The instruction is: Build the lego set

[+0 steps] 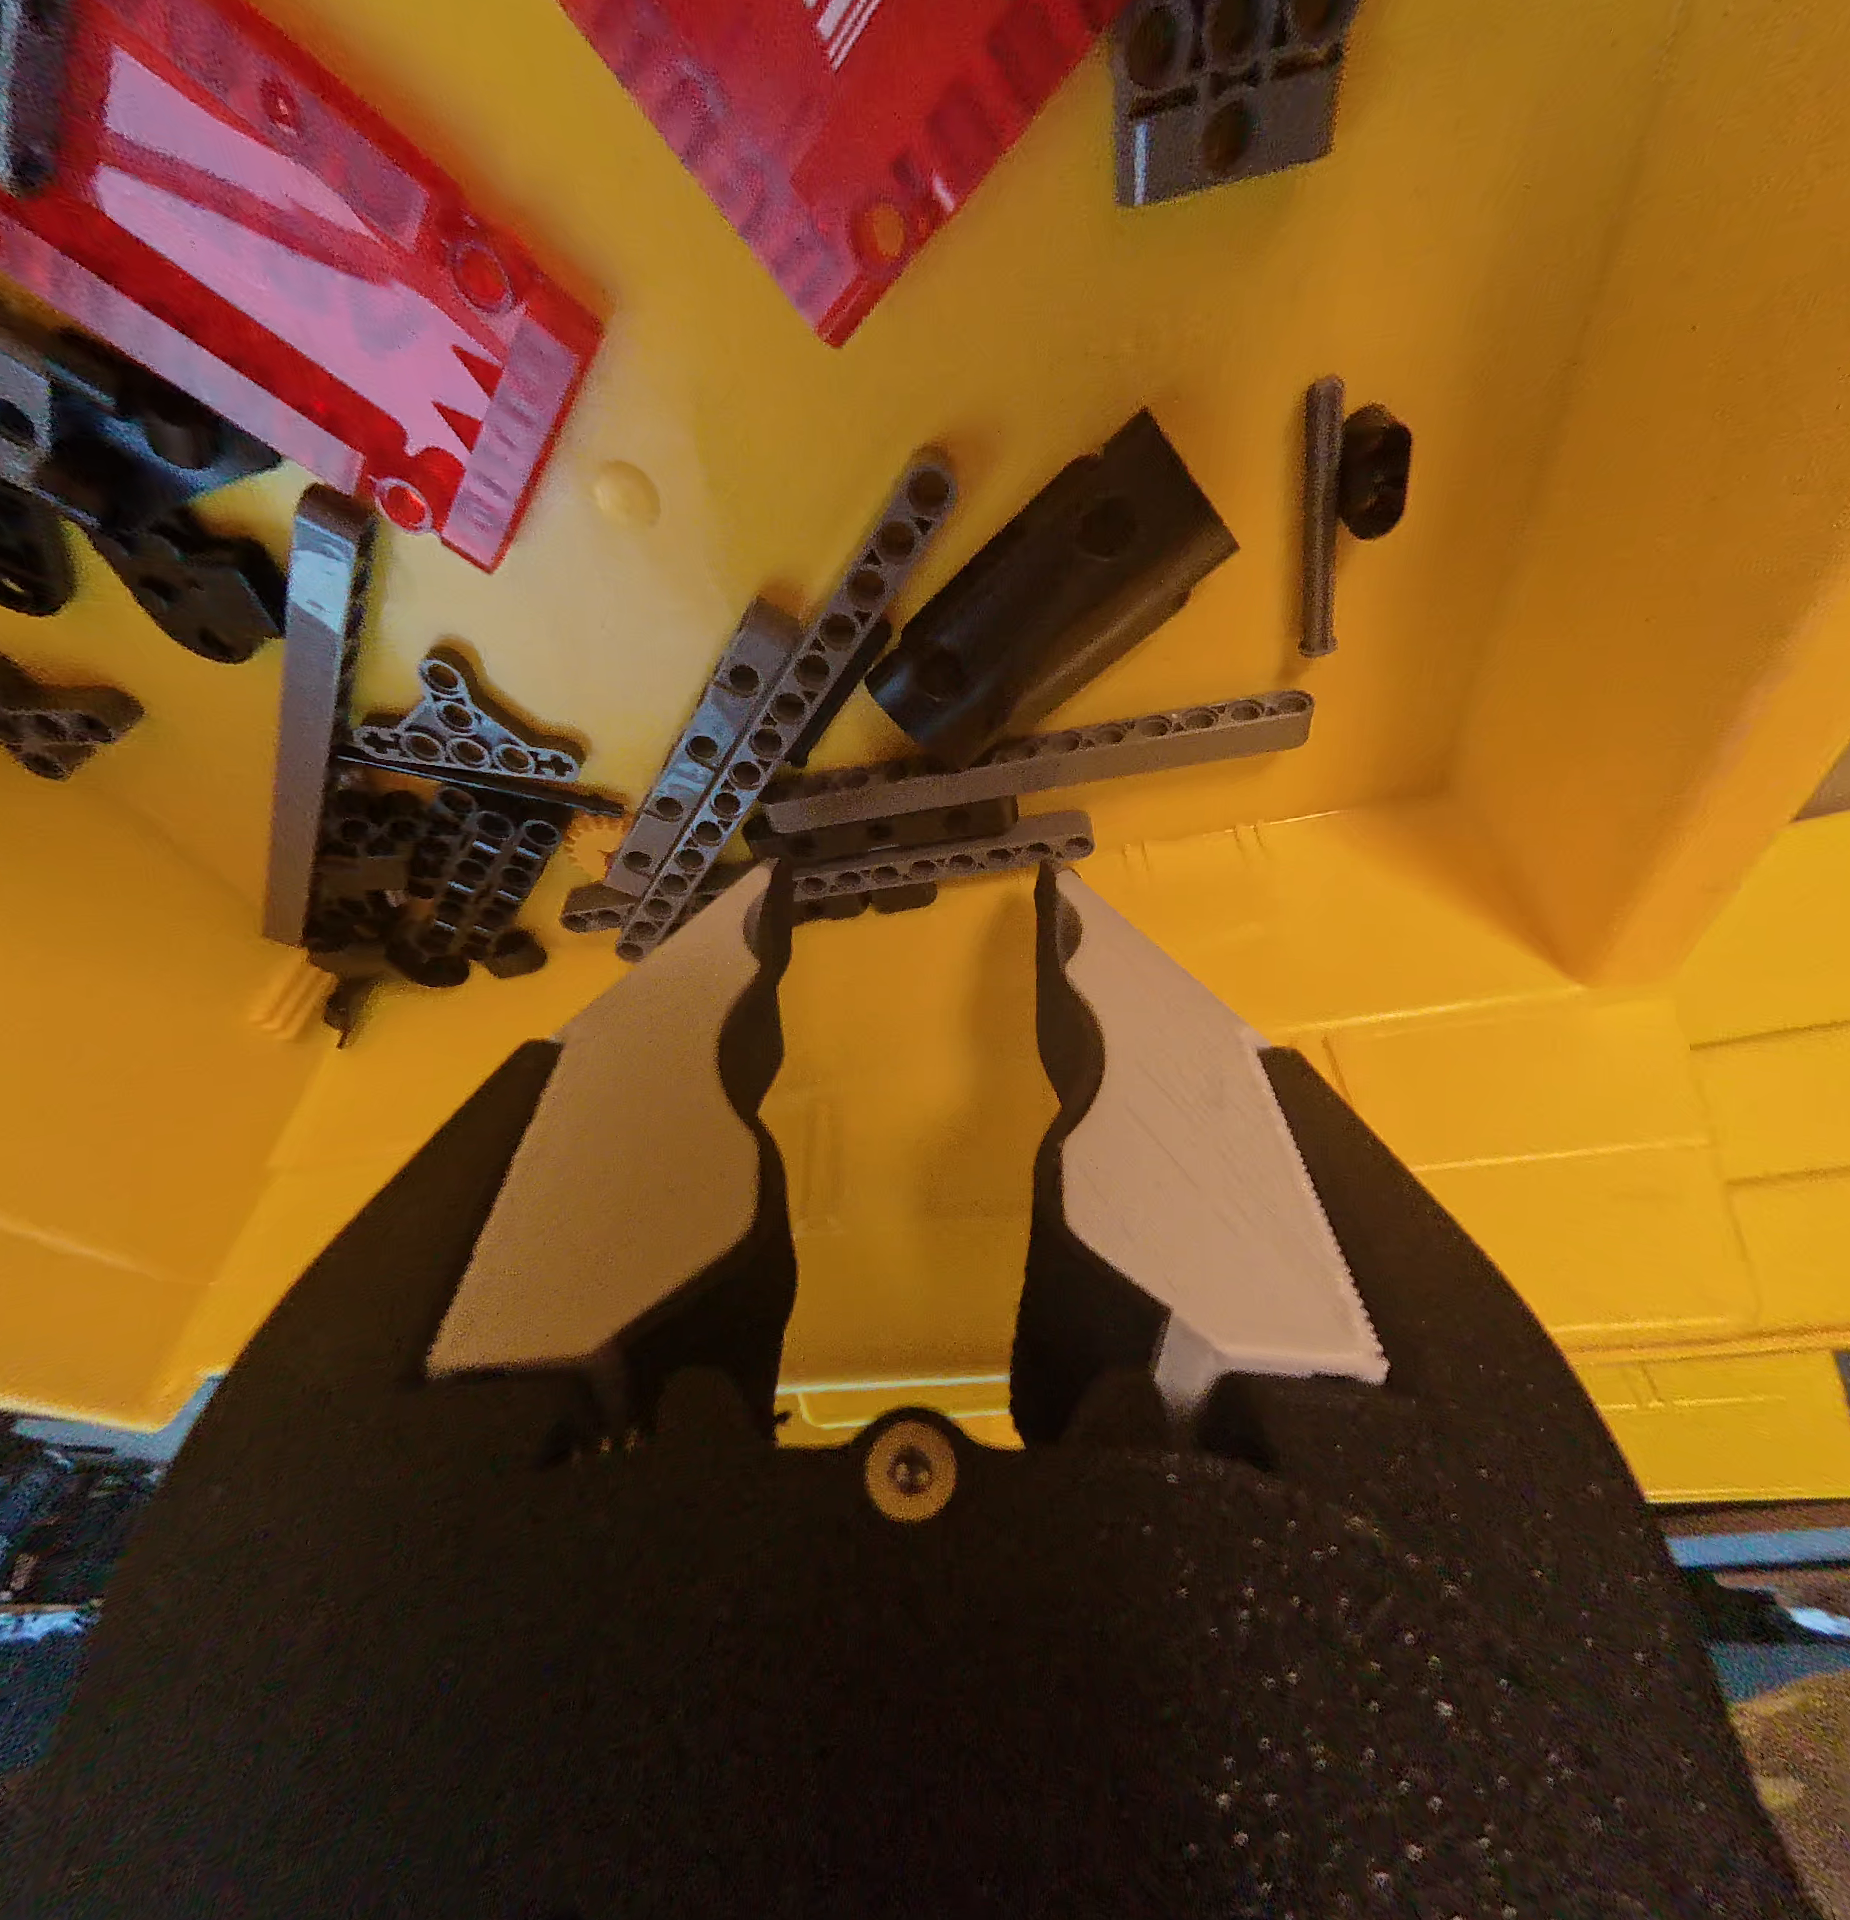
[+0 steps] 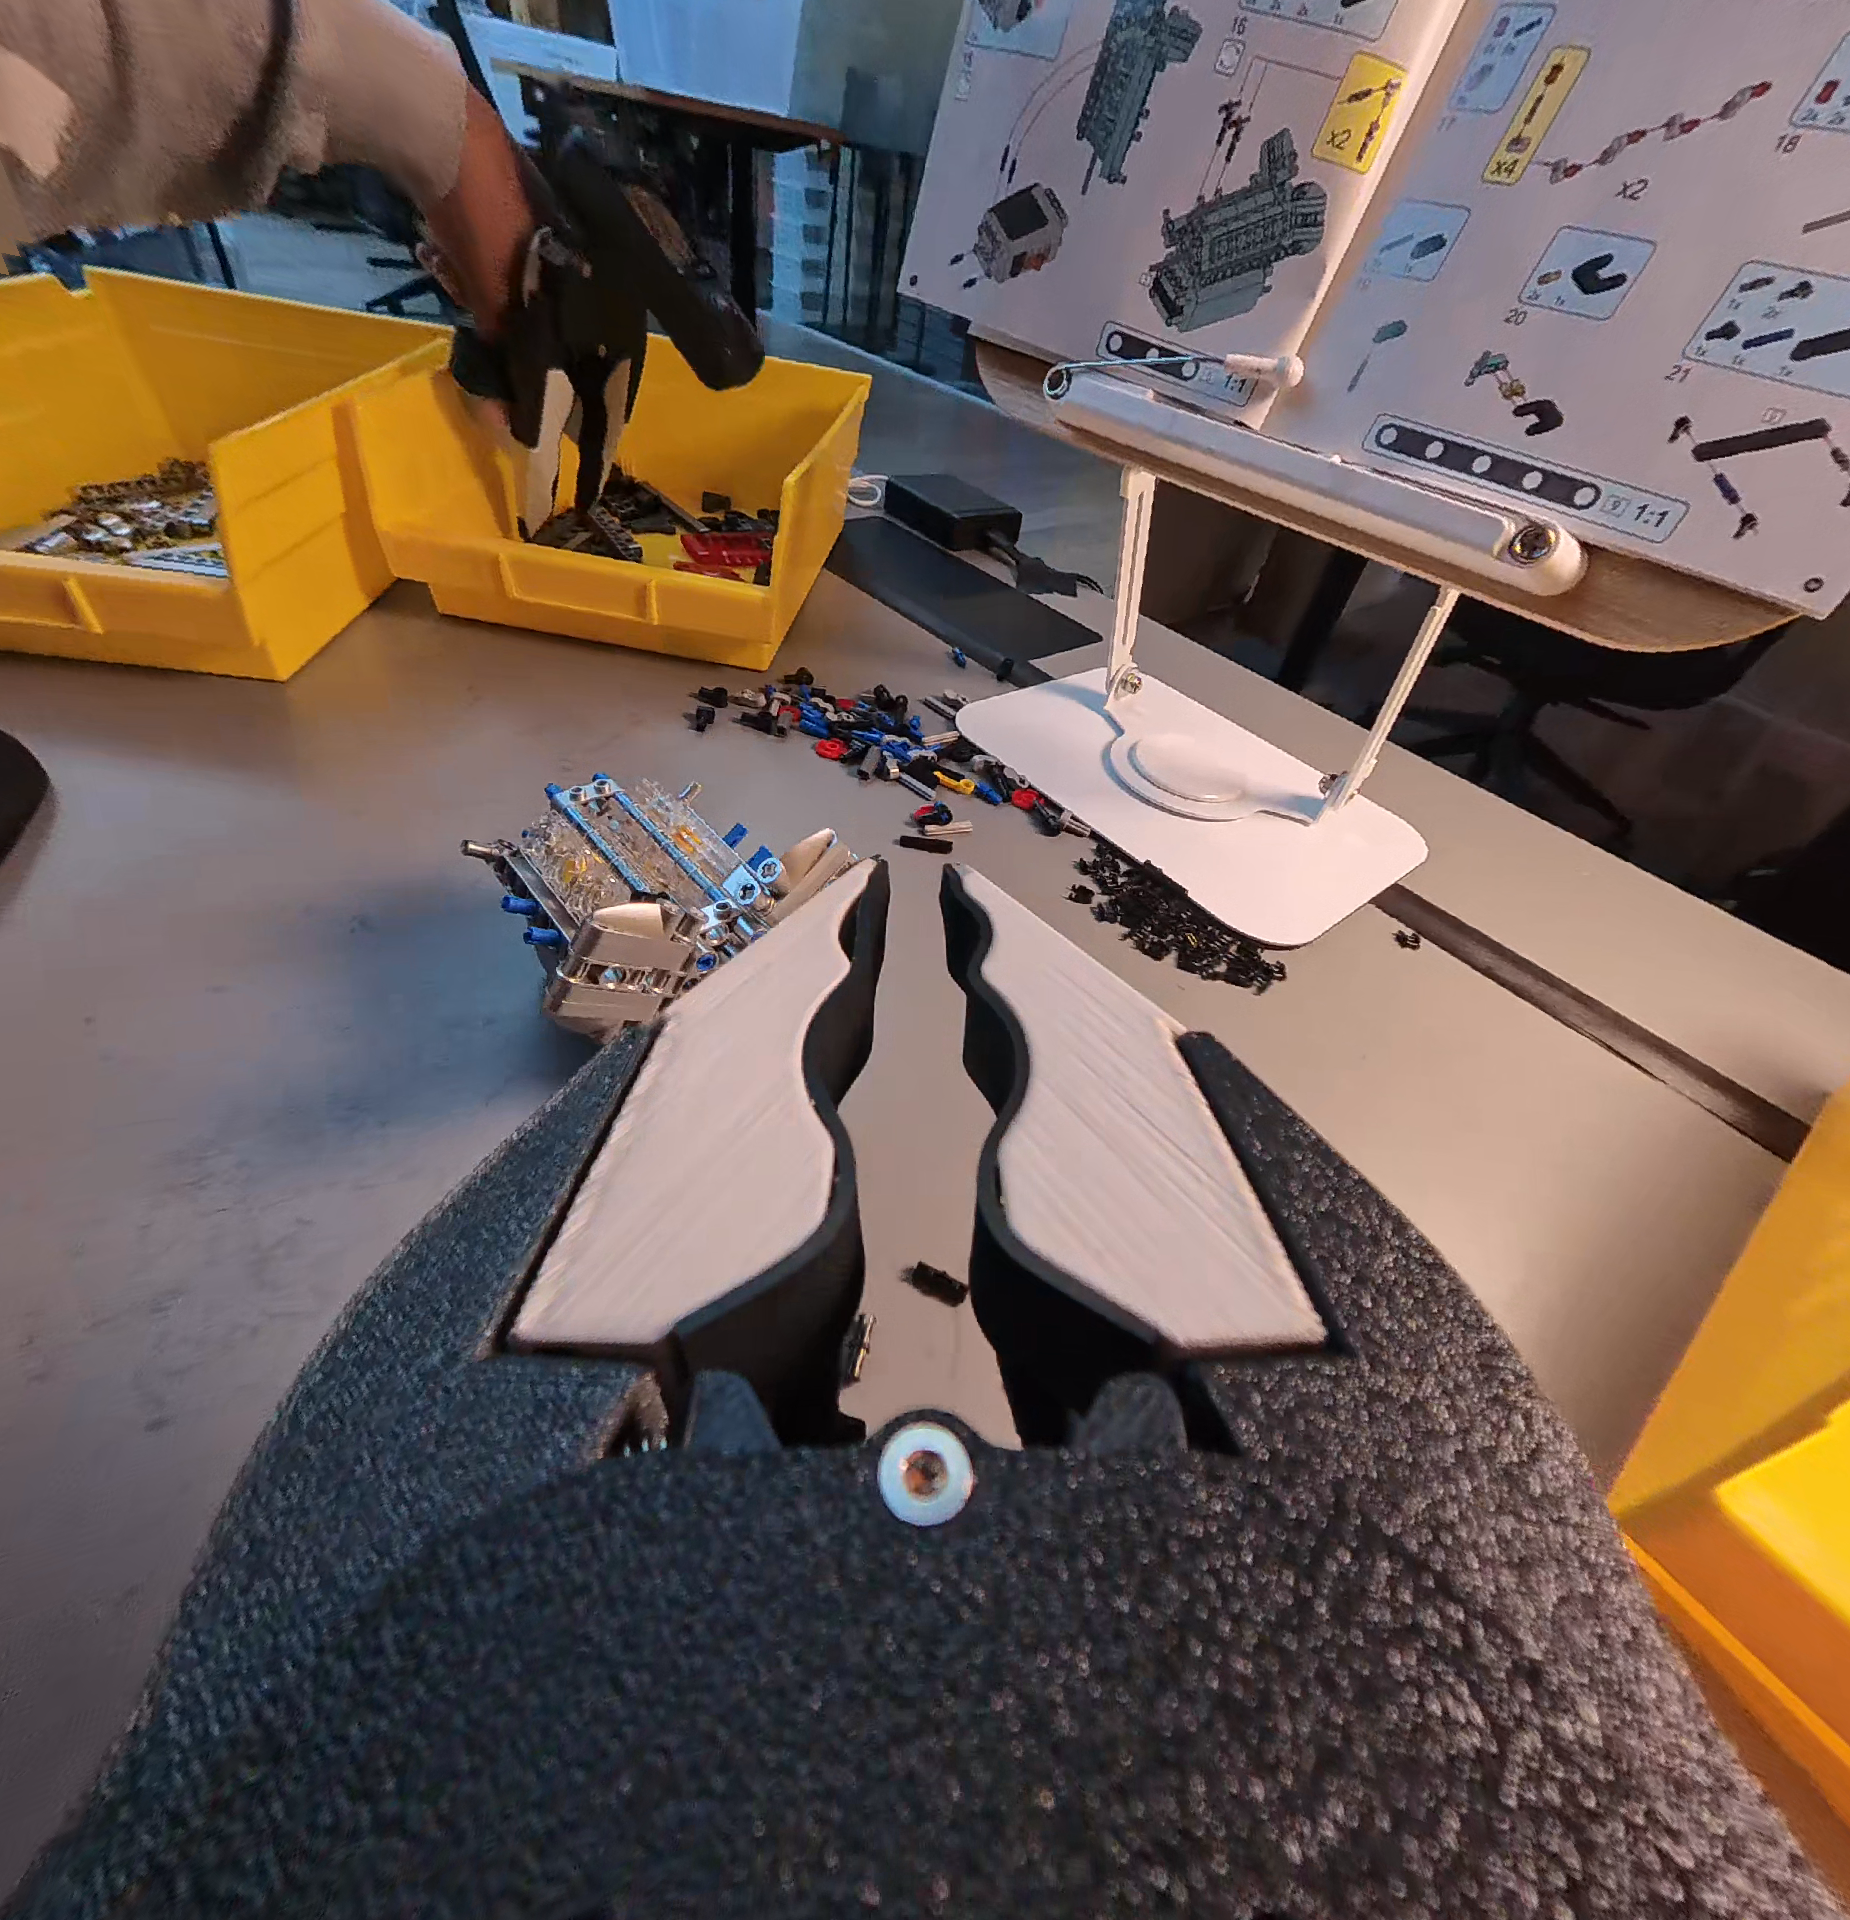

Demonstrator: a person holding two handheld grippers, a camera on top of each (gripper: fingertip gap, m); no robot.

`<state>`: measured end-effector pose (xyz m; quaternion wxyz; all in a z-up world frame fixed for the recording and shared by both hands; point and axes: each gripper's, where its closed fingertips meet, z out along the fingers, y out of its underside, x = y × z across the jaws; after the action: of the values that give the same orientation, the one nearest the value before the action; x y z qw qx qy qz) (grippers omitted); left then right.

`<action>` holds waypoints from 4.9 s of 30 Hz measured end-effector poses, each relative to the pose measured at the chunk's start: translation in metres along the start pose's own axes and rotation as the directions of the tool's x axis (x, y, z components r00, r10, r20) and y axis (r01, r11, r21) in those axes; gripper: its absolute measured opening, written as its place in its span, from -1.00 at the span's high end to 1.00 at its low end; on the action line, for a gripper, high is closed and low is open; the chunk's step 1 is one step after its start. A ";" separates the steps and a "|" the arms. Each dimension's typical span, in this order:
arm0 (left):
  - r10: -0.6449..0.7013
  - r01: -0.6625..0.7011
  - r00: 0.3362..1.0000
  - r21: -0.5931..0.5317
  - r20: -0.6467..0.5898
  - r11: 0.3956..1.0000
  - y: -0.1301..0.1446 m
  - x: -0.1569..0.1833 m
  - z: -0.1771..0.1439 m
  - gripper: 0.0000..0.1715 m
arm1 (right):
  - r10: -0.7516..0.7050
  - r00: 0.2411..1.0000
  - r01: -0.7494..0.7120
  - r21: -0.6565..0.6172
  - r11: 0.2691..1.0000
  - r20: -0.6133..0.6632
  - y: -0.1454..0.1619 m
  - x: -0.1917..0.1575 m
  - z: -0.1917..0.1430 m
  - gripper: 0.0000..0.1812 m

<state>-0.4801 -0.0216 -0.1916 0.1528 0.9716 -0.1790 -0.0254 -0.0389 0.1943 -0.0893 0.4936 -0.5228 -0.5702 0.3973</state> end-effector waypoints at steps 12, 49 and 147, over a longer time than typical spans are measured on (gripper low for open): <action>-0.021 0.021 0.998 0.005 -0.054 1.000 -0.014 0.005 0.007 0.61 | 0.039 0.999 -0.039 -0.005 0.999 0.013 0.013 0.000 -0.001 0.90; 0.087 0.197 0.923 0.656 -0.374 0.728 -0.061 0.043 -0.104 0.93 | 0.062 0.996 -0.061 -0.019 0.998 0.063 0.016 -0.009 -0.001 0.90; 0.156 -0.206 0.977 0.471 0.143 0.858 -0.105 -0.014 -0.033 0.72 | -0.097 0.995 0.096 0.046 0.994 0.023 0.021 -0.017 0.012 0.48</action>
<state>-0.4539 0.0860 -0.1919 -0.1020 0.9552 -0.2776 -0.0138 -0.0467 0.1815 -0.1148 0.5165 -0.4784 -0.5920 0.3923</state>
